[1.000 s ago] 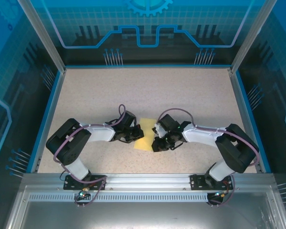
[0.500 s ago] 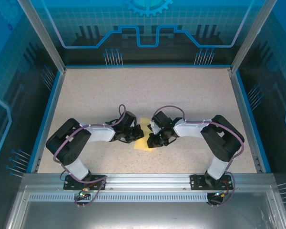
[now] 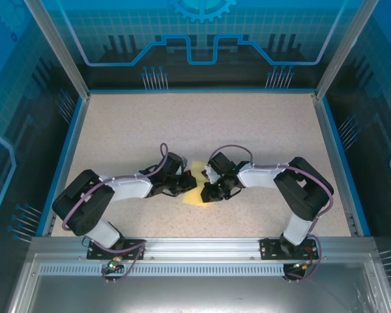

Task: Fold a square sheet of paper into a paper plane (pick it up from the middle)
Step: Fold the triangle a second time at the center of the table.

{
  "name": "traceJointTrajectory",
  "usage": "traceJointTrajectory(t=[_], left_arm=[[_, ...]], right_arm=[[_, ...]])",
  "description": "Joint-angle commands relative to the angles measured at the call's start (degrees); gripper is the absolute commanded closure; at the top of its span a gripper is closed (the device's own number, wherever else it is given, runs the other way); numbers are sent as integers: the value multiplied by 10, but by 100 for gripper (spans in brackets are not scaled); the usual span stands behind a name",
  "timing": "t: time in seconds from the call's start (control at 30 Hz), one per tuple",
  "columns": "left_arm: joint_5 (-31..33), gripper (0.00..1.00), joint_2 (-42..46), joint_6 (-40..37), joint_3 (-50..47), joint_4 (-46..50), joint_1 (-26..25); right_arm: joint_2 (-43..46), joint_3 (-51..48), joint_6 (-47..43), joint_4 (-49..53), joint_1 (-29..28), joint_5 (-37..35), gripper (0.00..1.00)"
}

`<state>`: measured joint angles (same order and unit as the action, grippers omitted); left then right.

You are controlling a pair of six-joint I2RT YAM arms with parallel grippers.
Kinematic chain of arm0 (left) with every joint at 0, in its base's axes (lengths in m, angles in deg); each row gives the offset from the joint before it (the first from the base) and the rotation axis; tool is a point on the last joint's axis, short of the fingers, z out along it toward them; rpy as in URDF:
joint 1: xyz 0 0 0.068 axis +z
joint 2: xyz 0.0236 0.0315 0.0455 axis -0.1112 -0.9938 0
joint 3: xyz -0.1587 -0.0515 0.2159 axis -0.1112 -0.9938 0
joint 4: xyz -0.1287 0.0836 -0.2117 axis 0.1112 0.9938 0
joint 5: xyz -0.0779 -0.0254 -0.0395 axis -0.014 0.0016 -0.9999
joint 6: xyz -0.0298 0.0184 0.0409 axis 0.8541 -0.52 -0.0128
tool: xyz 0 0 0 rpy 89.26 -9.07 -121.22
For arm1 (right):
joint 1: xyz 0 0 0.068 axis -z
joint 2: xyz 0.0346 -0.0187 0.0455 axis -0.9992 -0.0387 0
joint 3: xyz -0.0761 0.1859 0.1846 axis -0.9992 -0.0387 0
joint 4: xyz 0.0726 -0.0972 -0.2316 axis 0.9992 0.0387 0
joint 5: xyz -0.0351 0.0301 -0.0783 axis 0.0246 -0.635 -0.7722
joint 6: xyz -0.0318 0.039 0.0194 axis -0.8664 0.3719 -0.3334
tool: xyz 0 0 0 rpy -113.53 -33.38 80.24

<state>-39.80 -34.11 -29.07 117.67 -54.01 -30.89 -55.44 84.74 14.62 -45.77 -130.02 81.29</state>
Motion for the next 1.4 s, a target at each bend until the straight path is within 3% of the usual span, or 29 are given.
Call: traceJointTrajectory(t=[0.0, 0.33, 0.63, 0.83, 1.37], left_arm=[[-14, 100, -4, 20, -20, -39, -23], [-6, 100, -66, 29, -14, -49, -41], [43, 100, -83, 12, -38, -31, -35], [50, 100, -66, -17, -16, 6, 6], [89, 100, -73, -108, 65, 115, 91]], right_arm=[[-29, -21, -1, 19, -4, -28, 89], [-30, -19, -2, 26, -4, -34, 90], [-43, -15, -24, 75, -4, -71, 90], [-58, -16, -54, 123, -6, -109, 90], [-46, -28, -70, 122, -7, -105, 89]])
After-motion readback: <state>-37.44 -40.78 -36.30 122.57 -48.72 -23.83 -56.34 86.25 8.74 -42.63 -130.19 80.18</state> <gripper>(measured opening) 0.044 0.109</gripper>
